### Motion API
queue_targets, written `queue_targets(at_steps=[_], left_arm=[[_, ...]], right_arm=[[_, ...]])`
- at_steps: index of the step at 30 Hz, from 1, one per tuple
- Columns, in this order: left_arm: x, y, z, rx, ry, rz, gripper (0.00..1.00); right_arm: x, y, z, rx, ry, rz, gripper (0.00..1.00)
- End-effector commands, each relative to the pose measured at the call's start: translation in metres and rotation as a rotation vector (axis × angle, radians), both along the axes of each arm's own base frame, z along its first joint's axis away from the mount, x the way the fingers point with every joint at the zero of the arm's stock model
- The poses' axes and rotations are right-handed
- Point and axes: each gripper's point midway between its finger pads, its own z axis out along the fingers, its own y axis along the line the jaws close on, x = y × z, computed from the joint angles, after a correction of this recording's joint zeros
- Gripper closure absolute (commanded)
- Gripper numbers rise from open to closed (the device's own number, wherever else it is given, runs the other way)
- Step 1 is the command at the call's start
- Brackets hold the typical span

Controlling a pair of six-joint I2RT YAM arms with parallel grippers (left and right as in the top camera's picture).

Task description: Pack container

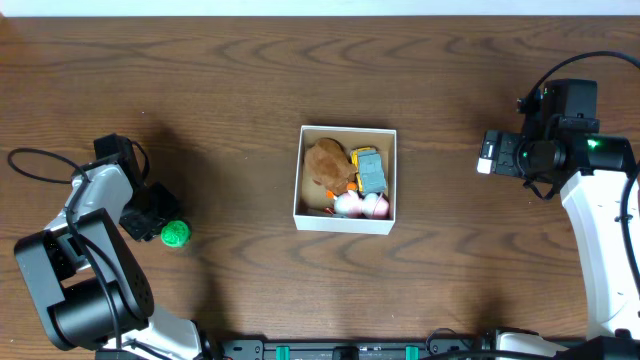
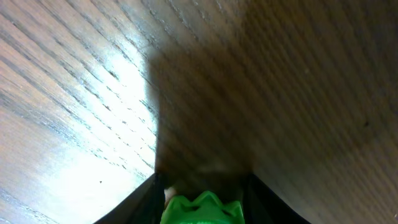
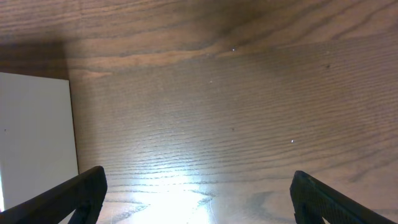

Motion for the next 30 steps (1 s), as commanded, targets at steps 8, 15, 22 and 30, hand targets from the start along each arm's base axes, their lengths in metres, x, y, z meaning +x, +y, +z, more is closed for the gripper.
queue_targets(at_steps=[8, 15, 22, 30], left_arm=[[-0.013, -0.002, -0.006, -0.004, 0.049, -0.004, 0.62], [-0.018, -0.004, -0.006, -0.012, 0.068, -0.004, 0.57], [-0.032, -0.009, -0.004, -0.034, 0.124, -0.01, 0.21], [-0.049, -0.02, -0.001, -0.064, 0.199, -0.025, 0.15]], right_arm=[[-0.001, -0.001, -0.002, -0.004, 0.011, 0.011, 0.05], [-0.005, 0.0, -0.004, -0.002, 0.028, 0.011, 0.05], [-0.005, 0.0, -0.004, -0.002, 0.028, 0.011, 0.05], [-0.003, -0.001, -0.003, -0.004, 0.02, 0.011, 0.05]])
